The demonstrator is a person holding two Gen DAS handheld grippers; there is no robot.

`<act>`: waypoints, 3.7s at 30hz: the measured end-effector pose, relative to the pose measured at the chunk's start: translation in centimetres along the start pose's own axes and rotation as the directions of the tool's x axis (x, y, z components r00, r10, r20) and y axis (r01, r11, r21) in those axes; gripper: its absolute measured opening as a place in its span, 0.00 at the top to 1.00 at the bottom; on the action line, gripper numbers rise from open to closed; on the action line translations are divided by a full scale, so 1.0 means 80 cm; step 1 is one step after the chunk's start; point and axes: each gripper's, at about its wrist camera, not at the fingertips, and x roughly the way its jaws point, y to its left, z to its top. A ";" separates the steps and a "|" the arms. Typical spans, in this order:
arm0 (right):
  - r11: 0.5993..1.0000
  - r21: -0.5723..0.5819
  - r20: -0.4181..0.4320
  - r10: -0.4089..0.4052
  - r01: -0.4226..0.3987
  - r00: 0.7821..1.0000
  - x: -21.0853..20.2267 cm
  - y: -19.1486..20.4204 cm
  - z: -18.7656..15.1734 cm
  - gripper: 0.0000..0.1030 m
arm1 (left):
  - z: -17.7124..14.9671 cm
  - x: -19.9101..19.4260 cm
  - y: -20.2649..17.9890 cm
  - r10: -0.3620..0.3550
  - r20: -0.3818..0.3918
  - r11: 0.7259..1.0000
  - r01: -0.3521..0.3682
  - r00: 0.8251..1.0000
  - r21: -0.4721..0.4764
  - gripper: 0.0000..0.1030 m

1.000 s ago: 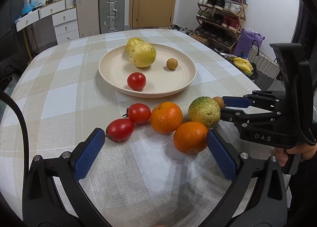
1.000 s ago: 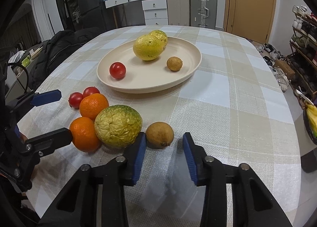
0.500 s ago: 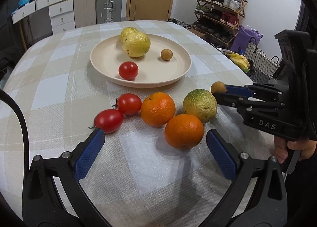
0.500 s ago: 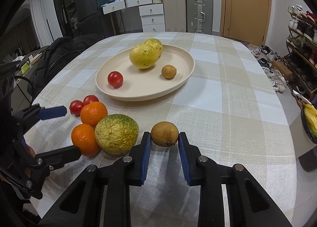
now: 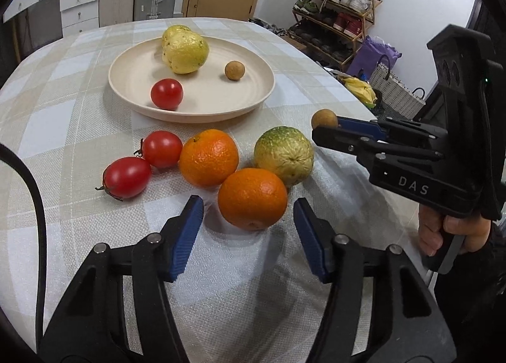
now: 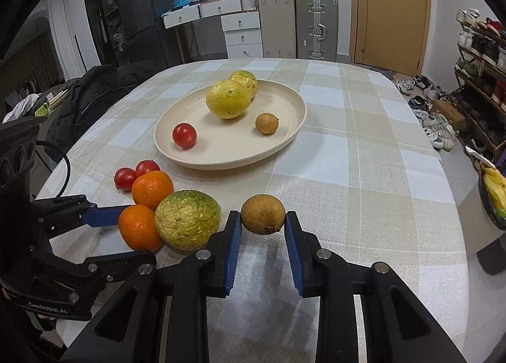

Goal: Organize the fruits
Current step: 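Close the left gripper on an orange while the right gripper holds the brown fruit, then carry the orange and brown fruit onto the plate and open both grippers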

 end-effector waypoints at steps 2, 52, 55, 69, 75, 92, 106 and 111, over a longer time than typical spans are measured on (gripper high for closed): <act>1.000 -0.002 0.003 -0.001 0.001 1.000 -0.001 0.001 0.000 0.72 | 0.000 0.000 0.001 -0.022 -0.001 1.000 0.022 1.000 -0.004 0.60; 0.999 0.004 0.121 0.034 -0.034 0.992 -0.028 0.007 0.006 0.72 | 0.013 -0.065 0.020 0.048 0.154 0.999 -0.049 0.987 0.006 0.62; 0.999 0.001 0.137 0.042 -0.043 0.990 -0.031 0.010 0.007 0.72 | 0.014 -0.069 0.022 0.063 0.167 0.998 -0.065 0.984 0.007 0.62; 0.996 0.001 0.165 0.087 -0.088 0.982 -0.031 0.020 0.008 0.72 | 0.027 -0.069 0.033 0.098 0.188 0.995 -0.098 0.977 -0.010 0.62; 0.996 0.003 0.168 0.088 -0.090 0.982 -0.027 0.023 0.013 0.72 | 0.038 -0.063 0.043 0.117 0.195 0.993 -0.115 0.974 -0.021 0.62; 0.995 0.041 0.151 0.087 -0.094 0.985 -0.003 0.016 0.037 0.72 | 0.071 -0.029 0.064 0.151 0.185 0.988 -0.143 0.971 -0.060 0.62; 0.993 0.067 0.133 0.091 -0.100 0.987 0.017 0.010 0.052 0.72 | 0.090 -0.004 0.049 0.141 0.169 0.990 -0.137 0.976 -0.031 0.62; 0.992 0.077 0.133 0.091 -0.102 0.987 0.023 0.006 0.059 0.72 | 0.099 0.006 0.042 0.131 0.159 0.991 -0.131 0.979 -0.012 0.62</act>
